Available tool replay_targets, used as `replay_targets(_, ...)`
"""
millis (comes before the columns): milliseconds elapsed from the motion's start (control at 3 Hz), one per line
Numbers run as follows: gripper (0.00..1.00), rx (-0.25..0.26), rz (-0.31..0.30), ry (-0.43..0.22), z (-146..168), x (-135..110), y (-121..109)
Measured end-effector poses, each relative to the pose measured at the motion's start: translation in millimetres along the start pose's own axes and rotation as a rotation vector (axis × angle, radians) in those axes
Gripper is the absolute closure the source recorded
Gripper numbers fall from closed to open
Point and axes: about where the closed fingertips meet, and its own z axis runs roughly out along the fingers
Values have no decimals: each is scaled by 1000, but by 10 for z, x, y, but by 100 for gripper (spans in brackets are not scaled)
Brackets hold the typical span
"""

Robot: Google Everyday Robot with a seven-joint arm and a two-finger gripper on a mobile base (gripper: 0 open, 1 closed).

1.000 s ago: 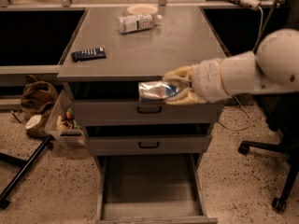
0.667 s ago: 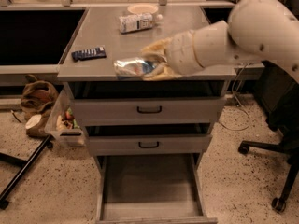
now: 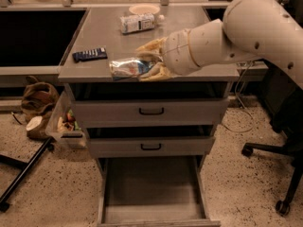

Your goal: Pick redbull can from bottom drawer and place on counter

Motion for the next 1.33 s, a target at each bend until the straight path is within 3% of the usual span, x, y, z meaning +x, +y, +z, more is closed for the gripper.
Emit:
replay_targets(333, 100, 44, 10, 87, -25, 282, -130)
replay_targets(667, 100, 98, 59, 238, -20, 836, -359)
replay_targets(1000, 100, 86, 178, 314, 96, 1273, -422)
replay_targets(1333, 100, 46, 260, 319, 290, 1519, -398)
